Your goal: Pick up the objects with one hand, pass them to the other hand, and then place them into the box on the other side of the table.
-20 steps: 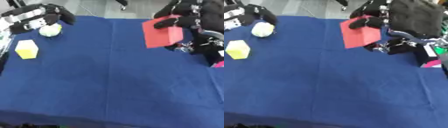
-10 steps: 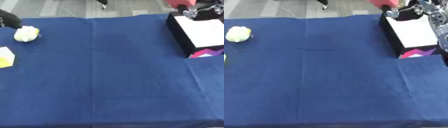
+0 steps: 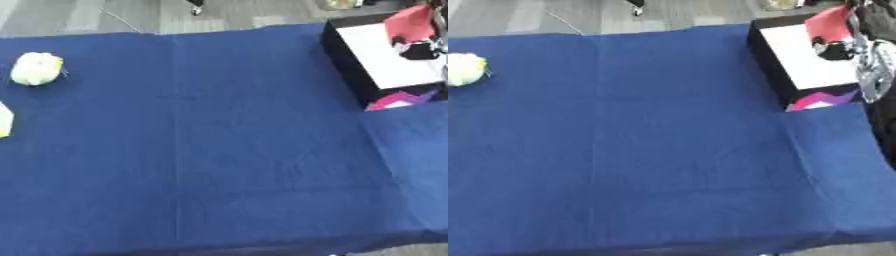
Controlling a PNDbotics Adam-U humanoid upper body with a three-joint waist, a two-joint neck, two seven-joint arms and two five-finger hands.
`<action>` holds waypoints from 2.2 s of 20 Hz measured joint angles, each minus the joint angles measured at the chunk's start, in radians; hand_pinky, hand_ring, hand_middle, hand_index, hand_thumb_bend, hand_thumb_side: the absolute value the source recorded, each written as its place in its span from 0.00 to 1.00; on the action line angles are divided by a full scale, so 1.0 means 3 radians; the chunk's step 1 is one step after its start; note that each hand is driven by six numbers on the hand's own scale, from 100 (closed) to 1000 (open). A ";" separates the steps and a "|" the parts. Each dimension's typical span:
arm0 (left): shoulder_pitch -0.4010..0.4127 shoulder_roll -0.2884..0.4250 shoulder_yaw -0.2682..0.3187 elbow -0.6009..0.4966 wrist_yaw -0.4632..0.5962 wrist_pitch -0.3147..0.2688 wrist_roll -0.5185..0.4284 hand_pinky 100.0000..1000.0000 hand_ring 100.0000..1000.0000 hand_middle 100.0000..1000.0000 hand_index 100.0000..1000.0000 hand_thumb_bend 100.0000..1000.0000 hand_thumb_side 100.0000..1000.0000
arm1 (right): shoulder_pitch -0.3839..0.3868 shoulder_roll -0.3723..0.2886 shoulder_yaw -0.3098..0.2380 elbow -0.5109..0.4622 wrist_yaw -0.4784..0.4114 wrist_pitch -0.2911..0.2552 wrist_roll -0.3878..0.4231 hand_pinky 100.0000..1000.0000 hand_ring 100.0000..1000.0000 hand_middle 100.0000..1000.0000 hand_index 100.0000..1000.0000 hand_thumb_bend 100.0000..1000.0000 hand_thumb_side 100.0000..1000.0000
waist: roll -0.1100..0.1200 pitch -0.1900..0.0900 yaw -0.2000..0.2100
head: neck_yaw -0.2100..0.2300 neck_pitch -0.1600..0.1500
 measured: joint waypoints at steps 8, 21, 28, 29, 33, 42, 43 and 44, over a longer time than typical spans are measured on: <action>0.0056 -0.0024 0.0043 -0.0052 -0.0042 0.0049 0.0045 0.78 0.69 0.69 0.81 0.06 0.97 | 0.0155 -0.0084 -0.0048 -0.0095 -0.0239 -0.0157 -0.0065 1.00 1.00 0.88 1.00 0.00 0.76 | 0.0005 0.0003 -0.0014 | 0.0065 0.0000; 0.0075 -0.0026 0.0060 -0.0051 -0.0065 0.0063 0.0036 0.78 0.69 0.69 0.81 0.06 0.97 | 0.0258 -0.0210 0.0004 -0.0371 0.0004 -0.0539 0.0945 1.00 1.00 1.00 1.00 0.00 0.00 | 0.0010 0.0003 -0.0033 | 0.0123 0.0000; 0.0089 -0.0026 0.0060 -0.0051 -0.0088 0.0062 0.0027 0.78 0.69 0.69 0.81 0.06 0.97 | 0.0261 -0.0234 -0.0010 -0.0373 0.0176 -0.0564 0.0950 1.00 1.00 1.00 1.00 0.00 0.66 | 0.0006 0.0004 -0.0033 | 0.0146 0.0000; 0.0089 -0.0027 0.0060 -0.0051 -0.0089 0.0063 0.0023 0.78 0.69 0.69 0.81 0.06 0.97 | 0.0261 -0.0234 -0.0011 -0.0375 0.0197 -0.0558 0.0913 1.00 1.00 1.00 1.00 0.00 0.75 | 0.0006 0.0004 -0.0033 | 0.0147 0.0000; 0.0090 -0.0048 0.0060 -0.0051 -0.0089 0.0064 0.0018 0.78 0.69 0.69 0.81 0.06 0.97 | 0.0261 -0.0234 -0.0012 -0.0390 0.0220 -0.0526 0.0771 1.00 1.00 1.00 1.00 0.00 0.80 | 0.0005 0.0004 -0.0033 | 0.0149 0.0000; 0.0090 -0.0052 0.0060 -0.0051 -0.0089 0.0069 0.0009 0.78 0.69 0.69 0.81 0.06 0.97 | 0.0261 -0.0234 -0.0007 -0.0390 0.0119 -0.0496 0.0721 1.00 1.00 1.00 1.00 0.00 0.83 | 0.0005 0.0004 -0.0033 | 0.0146 0.0000; 0.0090 -0.0052 0.0060 -0.0051 -0.0089 0.0069 0.0008 0.78 0.69 0.69 0.81 0.06 0.97 | 0.0261 -0.0234 -0.0003 -0.0391 0.0118 -0.0506 0.0739 1.00 1.00 1.00 1.00 0.00 0.73 | 0.0005 0.0004 -0.0033 | 0.0145 0.0000; 0.0090 -0.0052 0.0060 -0.0051 -0.0089 0.0069 0.0008 0.78 0.69 0.69 0.81 0.06 0.97 | 0.0262 -0.0234 0.0010 -0.0391 0.0120 -0.0527 0.0763 1.00 1.00 1.00 1.00 0.00 0.72 | 0.0005 0.0004 -0.0033 | 0.0145 0.0000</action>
